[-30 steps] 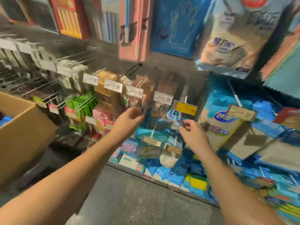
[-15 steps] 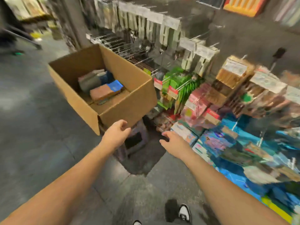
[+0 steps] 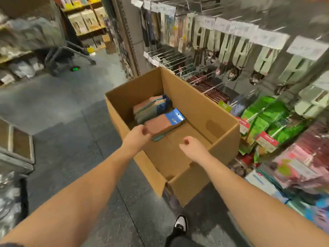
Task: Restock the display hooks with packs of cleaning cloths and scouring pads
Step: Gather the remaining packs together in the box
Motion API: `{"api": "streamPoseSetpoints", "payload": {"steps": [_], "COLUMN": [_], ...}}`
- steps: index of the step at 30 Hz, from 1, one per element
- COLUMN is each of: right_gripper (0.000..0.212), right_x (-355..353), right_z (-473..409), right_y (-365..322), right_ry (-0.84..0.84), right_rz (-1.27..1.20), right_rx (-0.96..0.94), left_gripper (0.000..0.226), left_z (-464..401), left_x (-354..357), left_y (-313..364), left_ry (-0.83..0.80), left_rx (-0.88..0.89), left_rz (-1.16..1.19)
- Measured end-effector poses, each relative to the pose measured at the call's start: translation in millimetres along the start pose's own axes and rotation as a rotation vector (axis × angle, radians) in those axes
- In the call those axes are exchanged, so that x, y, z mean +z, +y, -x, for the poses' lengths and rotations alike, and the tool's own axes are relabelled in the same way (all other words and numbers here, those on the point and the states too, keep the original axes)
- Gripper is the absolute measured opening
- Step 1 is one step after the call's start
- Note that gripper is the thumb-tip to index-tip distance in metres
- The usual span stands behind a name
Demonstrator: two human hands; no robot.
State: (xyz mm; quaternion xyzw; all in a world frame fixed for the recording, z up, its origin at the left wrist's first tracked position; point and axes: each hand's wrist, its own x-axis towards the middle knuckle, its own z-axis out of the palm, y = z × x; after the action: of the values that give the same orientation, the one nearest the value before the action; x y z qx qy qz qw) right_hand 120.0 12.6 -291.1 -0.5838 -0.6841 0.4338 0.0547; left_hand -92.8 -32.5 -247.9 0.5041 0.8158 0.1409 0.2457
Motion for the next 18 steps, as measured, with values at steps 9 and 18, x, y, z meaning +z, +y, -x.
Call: {"api": "streamPoseSetpoints", "payload": {"steps": [9, 18], "right_gripper": [0.034, 0.035], "right_x": [-2.0, 62.9], "right_z": [-175.0, -339.9], "right_y": [-41.6, -21.5], "right_ry": [0.046, 0.123], "right_rz": [-0.293, -0.503], "right_rx": [0.318, 0.624], "left_gripper": [0.026, 0.08], "left_z": [-203.9, -427.5], "left_x": [-28.7, 34.6], "left_y": [-23.5, -49.4], "left_ry": [-0.096, -0.177], "left_rx": [0.025, 0.199], "left_rz": [-0.161, -0.372]}}
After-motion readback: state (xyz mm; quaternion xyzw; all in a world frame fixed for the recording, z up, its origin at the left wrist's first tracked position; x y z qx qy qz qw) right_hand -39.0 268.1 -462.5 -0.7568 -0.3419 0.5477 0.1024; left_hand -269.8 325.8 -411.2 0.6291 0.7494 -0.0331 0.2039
